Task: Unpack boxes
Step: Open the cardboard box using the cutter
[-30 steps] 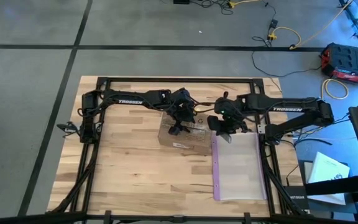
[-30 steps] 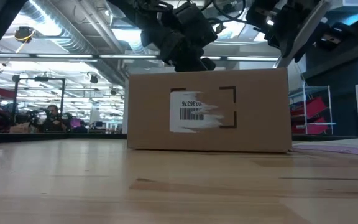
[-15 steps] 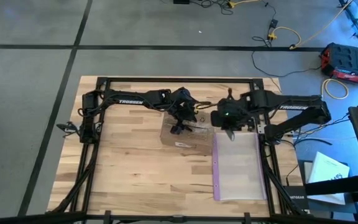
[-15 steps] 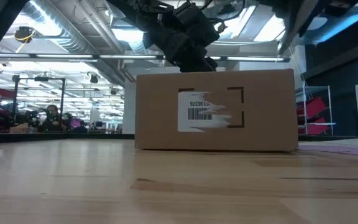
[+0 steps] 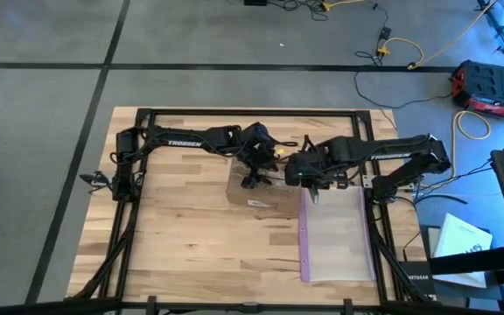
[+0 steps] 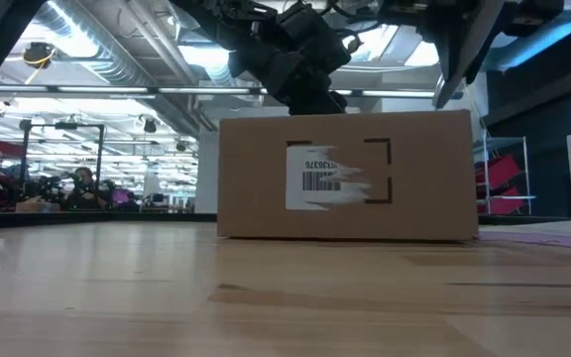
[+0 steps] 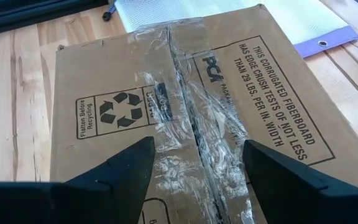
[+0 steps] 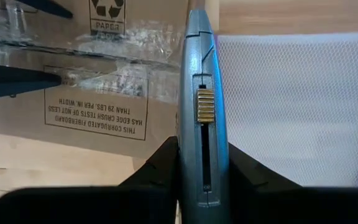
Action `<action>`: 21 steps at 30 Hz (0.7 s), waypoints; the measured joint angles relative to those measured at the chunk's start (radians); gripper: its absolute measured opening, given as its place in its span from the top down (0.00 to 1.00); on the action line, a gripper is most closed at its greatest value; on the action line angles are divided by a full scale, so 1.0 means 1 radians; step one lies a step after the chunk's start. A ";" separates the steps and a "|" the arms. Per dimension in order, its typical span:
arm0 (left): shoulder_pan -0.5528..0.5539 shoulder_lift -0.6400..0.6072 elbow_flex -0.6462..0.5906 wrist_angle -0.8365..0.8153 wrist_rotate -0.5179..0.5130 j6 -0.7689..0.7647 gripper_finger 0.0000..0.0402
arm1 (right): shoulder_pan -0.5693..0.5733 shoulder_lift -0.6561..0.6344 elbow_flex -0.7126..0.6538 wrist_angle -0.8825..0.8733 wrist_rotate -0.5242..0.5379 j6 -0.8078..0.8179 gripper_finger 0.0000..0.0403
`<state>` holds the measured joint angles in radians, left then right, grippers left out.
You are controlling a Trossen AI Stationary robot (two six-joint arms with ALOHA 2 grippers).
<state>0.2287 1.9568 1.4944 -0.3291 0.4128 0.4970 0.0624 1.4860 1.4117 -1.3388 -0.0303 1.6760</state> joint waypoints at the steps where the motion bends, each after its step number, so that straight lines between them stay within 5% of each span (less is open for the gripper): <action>1: 0.000 0.000 0.000 0.000 0.000 0.000 0.41 | -0.006 0.000 0.000 0.005 -0.009 0.000 0.85; 21: 0.001 0.000 0.001 0.005 0.003 0.007 0.41 | -0.092 0.019 -0.005 0.033 -0.129 -0.090 0.85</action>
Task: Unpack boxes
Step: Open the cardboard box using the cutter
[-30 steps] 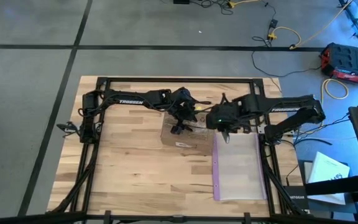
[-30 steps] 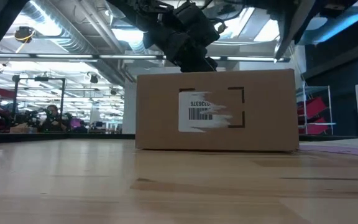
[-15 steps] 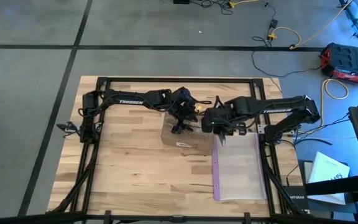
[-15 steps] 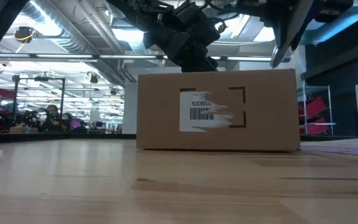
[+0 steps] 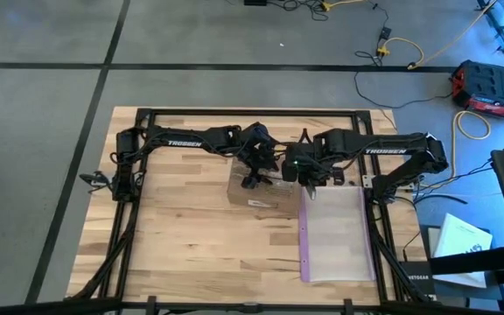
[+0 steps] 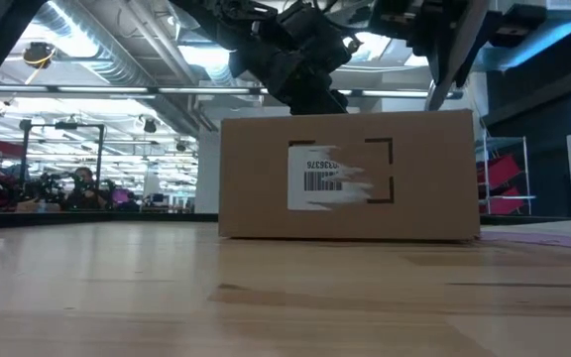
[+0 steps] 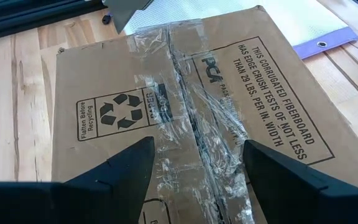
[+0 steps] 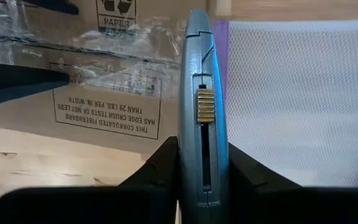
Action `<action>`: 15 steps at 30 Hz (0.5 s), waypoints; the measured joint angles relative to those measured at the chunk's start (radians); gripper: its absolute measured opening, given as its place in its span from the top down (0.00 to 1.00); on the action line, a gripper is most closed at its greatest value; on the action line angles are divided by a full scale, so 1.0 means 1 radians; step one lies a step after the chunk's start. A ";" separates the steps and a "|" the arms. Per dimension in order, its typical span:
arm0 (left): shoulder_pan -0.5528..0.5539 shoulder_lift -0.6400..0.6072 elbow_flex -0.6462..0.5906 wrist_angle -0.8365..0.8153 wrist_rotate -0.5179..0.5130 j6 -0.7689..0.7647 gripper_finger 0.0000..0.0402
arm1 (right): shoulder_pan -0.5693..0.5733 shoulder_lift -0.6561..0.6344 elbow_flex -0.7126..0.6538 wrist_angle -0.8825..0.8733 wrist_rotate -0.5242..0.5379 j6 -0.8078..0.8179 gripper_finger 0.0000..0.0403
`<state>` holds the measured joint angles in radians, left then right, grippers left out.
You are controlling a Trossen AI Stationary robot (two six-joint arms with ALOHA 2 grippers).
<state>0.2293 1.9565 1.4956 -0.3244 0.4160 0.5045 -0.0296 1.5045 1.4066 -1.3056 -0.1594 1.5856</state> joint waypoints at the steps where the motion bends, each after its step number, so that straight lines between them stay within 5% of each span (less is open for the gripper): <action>1: 0.000 0.000 0.000 0.000 0.000 0.000 0.41 | -0.003 -0.001 -0.005 0.000 0.000 0.000 0.85; 15: 0.000 0.000 0.000 -0.006 0.000 0.020 0.41 | -0.004 -0.002 -0.044 -0.001 -0.024 -0.011 0.85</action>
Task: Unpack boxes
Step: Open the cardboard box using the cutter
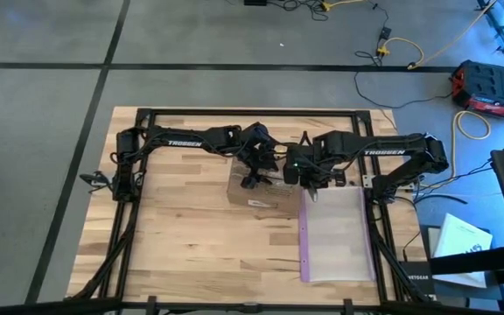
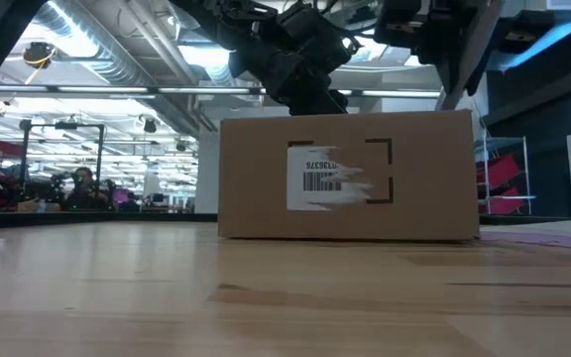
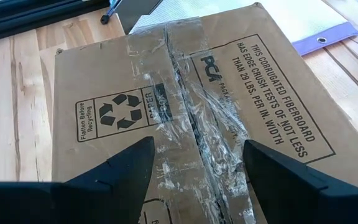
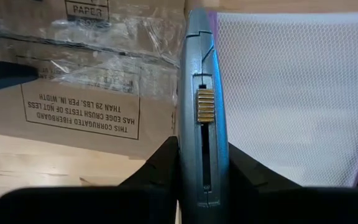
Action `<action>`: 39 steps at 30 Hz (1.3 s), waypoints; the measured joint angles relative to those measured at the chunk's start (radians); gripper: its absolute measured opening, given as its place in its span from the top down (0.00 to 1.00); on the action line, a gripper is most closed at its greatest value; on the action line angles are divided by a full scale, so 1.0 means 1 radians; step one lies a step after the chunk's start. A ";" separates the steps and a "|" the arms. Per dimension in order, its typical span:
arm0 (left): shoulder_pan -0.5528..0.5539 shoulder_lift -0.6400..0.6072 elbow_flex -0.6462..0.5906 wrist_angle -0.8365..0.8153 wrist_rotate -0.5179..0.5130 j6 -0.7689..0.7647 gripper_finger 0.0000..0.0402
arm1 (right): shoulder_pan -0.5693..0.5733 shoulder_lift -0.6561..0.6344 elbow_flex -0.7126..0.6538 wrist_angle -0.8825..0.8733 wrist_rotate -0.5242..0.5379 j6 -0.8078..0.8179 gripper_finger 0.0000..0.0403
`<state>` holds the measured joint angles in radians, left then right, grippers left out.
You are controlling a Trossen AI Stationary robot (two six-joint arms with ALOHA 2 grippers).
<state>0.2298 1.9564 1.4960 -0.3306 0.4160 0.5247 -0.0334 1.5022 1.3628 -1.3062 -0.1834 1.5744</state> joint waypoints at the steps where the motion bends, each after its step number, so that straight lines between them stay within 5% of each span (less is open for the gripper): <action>1: 0.000 0.000 0.000 -0.001 0.000 0.000 0.41 | 0.000 -0.001 0.000 -0.002 0.005 0.000 0.85; 39: 0.000 -0.001 0.000 -0.002 0.000 0.002 0.41 | 0.007 -0.006 0.010 0.016 0.043 0.014 0.85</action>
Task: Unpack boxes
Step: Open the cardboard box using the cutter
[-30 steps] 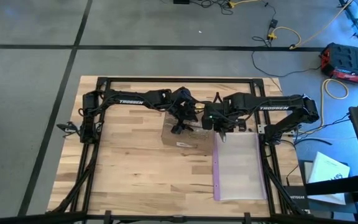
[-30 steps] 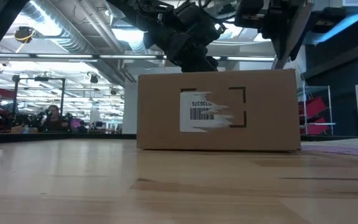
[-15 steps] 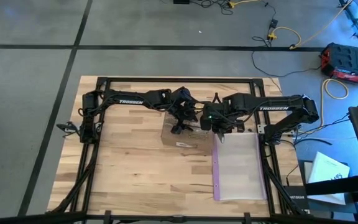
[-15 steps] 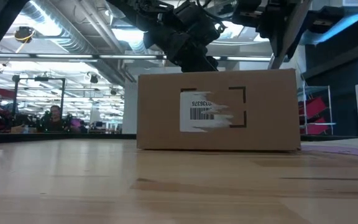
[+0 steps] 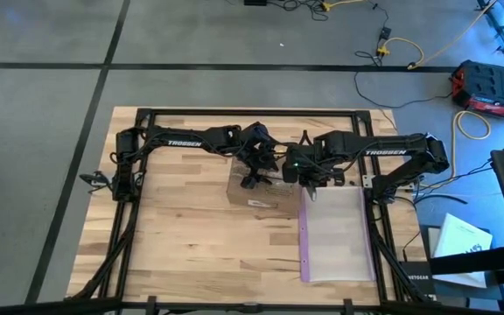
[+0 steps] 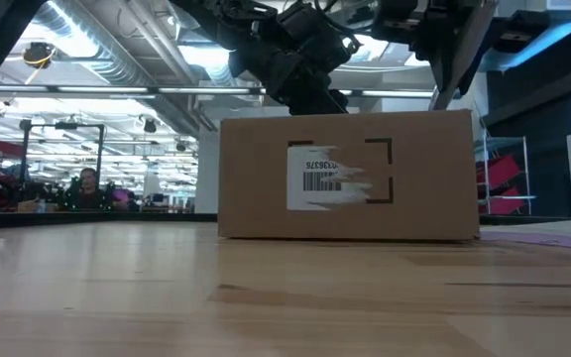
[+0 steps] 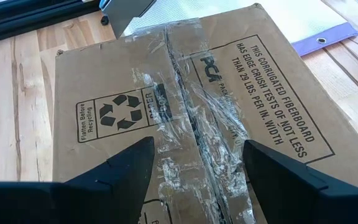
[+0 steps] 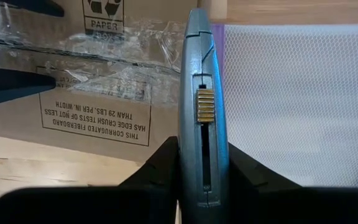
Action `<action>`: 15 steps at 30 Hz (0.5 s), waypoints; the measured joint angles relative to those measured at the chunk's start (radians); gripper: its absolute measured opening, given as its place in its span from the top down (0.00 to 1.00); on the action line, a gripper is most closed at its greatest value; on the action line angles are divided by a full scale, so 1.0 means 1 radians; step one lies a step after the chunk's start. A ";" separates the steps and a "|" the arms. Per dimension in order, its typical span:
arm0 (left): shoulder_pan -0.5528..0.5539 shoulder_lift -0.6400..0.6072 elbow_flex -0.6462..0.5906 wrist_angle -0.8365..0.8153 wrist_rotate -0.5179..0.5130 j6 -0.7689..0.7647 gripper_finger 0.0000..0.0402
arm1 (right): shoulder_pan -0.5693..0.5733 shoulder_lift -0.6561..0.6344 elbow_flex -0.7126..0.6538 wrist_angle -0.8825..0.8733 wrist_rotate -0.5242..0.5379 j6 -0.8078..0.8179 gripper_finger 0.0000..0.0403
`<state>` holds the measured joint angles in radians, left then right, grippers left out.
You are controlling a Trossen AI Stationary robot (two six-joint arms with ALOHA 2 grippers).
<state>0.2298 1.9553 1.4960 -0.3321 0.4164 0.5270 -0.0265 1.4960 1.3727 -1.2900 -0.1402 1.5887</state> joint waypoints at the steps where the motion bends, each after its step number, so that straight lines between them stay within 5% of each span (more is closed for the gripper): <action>1: 0.000 0.000 0.000 0.000 0.000 0.000 0.41 | 0.000 0.000 0.000 -0.002 0.000 0.000 0.85; 15: 0.000 0.000 0.000 -0.002 0.000 0.000 0.41 | 0.000 0.014 0.001 -0.003 -0.029 -0.007 0.85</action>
<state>0.2298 1.9553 1.4960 -0.3336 0.4164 0.5274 -0.0265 1.5101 1.3739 -1.2926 -0.1692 1.5821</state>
